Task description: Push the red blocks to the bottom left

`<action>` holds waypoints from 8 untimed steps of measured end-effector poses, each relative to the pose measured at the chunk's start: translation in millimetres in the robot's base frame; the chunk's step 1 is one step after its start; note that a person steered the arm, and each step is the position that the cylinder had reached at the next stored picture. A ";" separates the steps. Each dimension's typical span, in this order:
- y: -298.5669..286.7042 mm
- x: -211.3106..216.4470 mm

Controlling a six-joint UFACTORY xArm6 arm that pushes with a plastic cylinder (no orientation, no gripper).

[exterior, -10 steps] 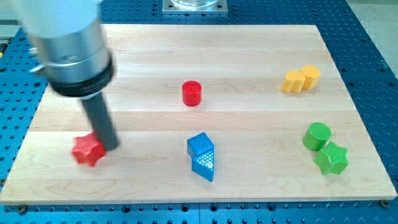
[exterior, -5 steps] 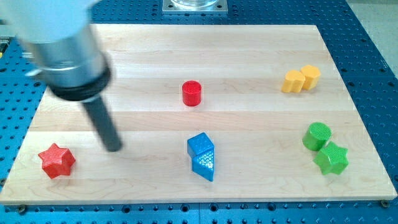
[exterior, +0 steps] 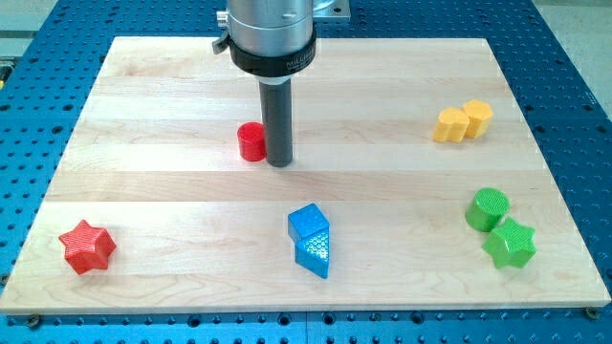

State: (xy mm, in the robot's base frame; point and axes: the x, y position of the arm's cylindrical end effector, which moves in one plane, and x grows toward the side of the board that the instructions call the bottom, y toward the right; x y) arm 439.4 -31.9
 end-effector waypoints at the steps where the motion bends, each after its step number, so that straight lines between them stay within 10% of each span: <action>1: 0.0 0.0; 3: 29.2 -54.3; 8: -167.0 18.8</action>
State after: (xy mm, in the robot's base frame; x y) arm 458.2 -198.9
